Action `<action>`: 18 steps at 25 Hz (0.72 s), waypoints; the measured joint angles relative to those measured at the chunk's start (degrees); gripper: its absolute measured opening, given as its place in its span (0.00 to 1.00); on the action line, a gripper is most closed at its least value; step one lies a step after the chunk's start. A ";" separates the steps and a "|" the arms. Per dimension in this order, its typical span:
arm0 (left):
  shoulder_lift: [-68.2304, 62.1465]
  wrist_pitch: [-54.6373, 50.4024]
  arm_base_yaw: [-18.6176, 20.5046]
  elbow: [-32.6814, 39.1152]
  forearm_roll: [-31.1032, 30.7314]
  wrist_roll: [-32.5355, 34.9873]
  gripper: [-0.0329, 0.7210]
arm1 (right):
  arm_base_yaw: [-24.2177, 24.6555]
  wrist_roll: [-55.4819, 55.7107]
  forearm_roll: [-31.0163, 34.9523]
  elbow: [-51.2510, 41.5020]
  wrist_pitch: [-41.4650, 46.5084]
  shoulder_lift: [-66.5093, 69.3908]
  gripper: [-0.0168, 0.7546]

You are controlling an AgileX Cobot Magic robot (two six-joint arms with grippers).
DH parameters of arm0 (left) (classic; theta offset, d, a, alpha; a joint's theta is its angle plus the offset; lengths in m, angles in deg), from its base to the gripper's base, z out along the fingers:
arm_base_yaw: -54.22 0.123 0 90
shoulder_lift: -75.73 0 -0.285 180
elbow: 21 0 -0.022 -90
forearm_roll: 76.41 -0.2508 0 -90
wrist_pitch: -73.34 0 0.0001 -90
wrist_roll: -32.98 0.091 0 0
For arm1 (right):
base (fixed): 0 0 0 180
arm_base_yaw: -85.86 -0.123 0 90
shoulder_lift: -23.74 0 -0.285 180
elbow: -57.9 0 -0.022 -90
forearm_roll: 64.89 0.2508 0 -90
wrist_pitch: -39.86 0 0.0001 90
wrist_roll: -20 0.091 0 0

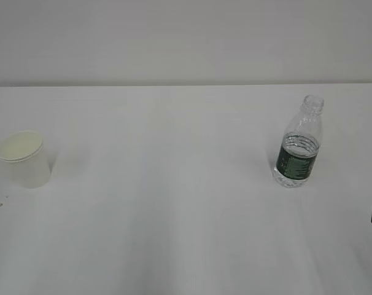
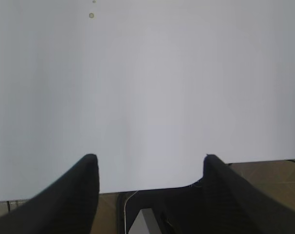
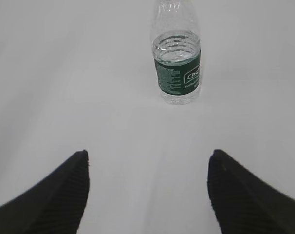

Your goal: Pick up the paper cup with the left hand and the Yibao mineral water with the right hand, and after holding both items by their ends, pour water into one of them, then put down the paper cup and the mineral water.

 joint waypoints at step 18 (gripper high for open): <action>0.00 0.26 0.00 0.00 3.11 1.23 0.69 | 0.00 -30.61 32.58 -3.74 -4.87 0.09 0.76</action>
